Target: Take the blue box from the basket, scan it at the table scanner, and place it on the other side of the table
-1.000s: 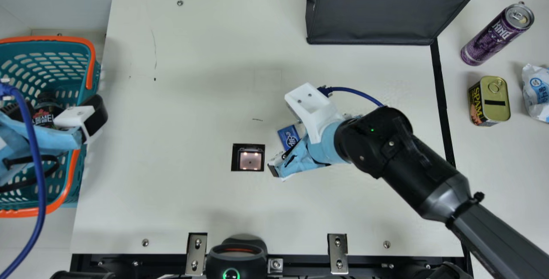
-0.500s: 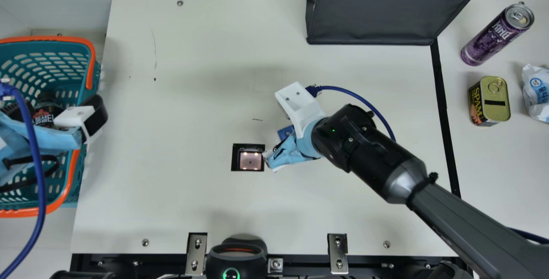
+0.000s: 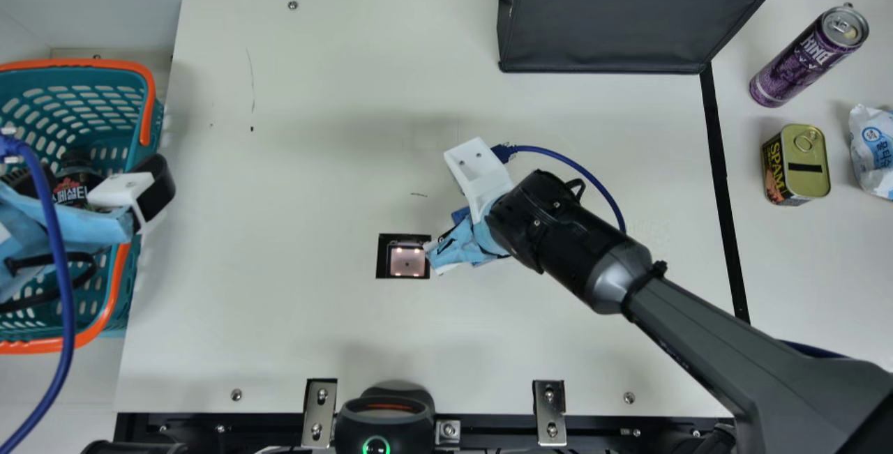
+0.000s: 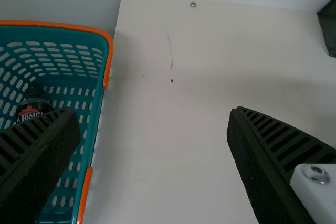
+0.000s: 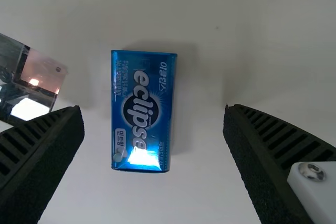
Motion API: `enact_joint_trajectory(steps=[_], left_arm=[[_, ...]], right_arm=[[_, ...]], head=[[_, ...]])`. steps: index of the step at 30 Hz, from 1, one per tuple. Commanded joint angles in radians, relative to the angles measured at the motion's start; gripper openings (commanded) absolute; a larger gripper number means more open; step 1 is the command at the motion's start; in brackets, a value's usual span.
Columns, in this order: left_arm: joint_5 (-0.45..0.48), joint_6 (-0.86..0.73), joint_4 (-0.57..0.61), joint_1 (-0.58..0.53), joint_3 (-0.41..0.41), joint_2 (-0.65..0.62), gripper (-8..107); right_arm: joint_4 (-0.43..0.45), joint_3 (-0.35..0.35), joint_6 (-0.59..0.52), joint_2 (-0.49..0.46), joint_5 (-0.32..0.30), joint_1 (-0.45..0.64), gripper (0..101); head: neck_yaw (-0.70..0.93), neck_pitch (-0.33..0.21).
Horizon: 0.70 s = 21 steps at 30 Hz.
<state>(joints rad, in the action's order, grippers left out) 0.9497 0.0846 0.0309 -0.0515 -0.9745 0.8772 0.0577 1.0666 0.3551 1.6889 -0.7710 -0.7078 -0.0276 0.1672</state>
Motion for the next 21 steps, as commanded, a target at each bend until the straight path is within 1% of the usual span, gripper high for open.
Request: enact_joint_trajectory(steps=[1,7,9,11,21], left_arm=[[0.000,0.000,0.000,0.000,0.000,0.000,90],[0.000,0.000,0.000,0.000,0.000,0.000,90],[0.000,0.000,0.000,0.000,0.000,0.000,90],[0.000,0.000,0.000,0.000,0.000,0.000,90],[0.000,0.000,0.000,0.000,0.000,0.000,90]], right_arm=[[0.003,-0.001,0.006,0.006,-0.005,-0.002,95],[0.009,0.001,0.020,0.022,-0.008,-0.008,95],[0.007,0.000,0.021,0.026,-0.008,-0.009,82],[0.005,-0.001,0.021,0.030,-0.007,-0.009,79],[-0.012,-0.010,0.015,0.041,-0.001,-0.006,12]], head=[[0.000,-0.029],[0.000,-0.029],[0.000,-0.029],[0.000,-0.029],[0.000,-0.029]])
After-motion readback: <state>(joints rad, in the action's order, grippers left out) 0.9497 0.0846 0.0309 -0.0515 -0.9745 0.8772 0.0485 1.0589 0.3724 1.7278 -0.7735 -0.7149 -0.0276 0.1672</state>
